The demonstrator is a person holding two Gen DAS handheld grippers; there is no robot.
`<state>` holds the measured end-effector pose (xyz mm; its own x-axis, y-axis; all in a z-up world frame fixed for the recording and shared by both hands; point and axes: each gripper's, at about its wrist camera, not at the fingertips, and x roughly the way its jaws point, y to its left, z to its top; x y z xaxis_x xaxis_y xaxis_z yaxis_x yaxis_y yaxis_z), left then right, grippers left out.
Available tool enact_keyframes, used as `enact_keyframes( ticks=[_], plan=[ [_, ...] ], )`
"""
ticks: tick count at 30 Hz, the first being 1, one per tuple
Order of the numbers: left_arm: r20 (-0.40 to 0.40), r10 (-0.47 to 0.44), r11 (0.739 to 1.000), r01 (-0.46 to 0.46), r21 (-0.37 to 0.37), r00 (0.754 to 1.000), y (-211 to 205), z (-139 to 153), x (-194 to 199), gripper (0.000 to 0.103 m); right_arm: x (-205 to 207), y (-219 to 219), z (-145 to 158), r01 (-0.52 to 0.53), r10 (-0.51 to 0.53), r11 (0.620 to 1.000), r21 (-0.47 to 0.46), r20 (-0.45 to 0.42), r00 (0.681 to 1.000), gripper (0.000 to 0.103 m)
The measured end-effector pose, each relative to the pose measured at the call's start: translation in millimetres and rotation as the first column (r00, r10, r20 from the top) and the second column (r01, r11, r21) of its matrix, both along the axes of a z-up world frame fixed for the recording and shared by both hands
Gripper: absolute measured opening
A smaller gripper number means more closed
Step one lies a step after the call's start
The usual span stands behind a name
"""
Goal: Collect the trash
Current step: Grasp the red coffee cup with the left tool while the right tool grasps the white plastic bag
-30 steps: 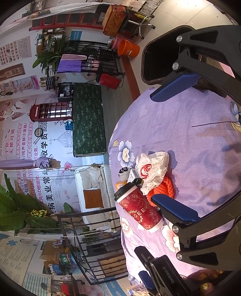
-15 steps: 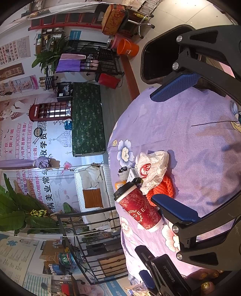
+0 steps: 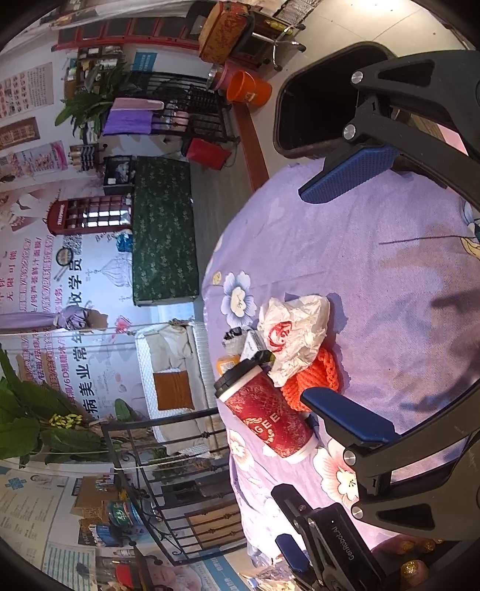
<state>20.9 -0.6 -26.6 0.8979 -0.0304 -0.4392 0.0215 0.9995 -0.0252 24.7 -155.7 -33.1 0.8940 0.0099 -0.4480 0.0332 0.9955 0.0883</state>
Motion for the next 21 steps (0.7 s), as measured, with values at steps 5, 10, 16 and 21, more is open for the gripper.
enact_keyframes(
  ticks=[5,10,16,21],
  plan=[
    [-0.129,-0.055,0.998,0.052,-0.029,0.99,9,-19,19,0.097,33,-3,-20,-0.082,0.087,0.996,0.039,-0.131,0.988,0.098],
    [-0.18,-0.094,0.996,0.092,-0.02,0.979,19,-32,28,0.097,60,-5,-36,-0.133,0.143,0.989,0.062,-0.205,0.968,0.098],
    [-0.25,-0.171,0.984,0.177,0.001,0.953,27,-36,55,0.097,94,4,-48,-0.27,0.284,0.959,0.088,-0.301,0.911,0.098],
    [-0.27,-0.192,0.979,0.202,0.011,0.944,34,-34,72,0.097,115,14,-50,-0.34,0.306,0.939,-0.044,-0.34,0.889,0.085]
  ],
)
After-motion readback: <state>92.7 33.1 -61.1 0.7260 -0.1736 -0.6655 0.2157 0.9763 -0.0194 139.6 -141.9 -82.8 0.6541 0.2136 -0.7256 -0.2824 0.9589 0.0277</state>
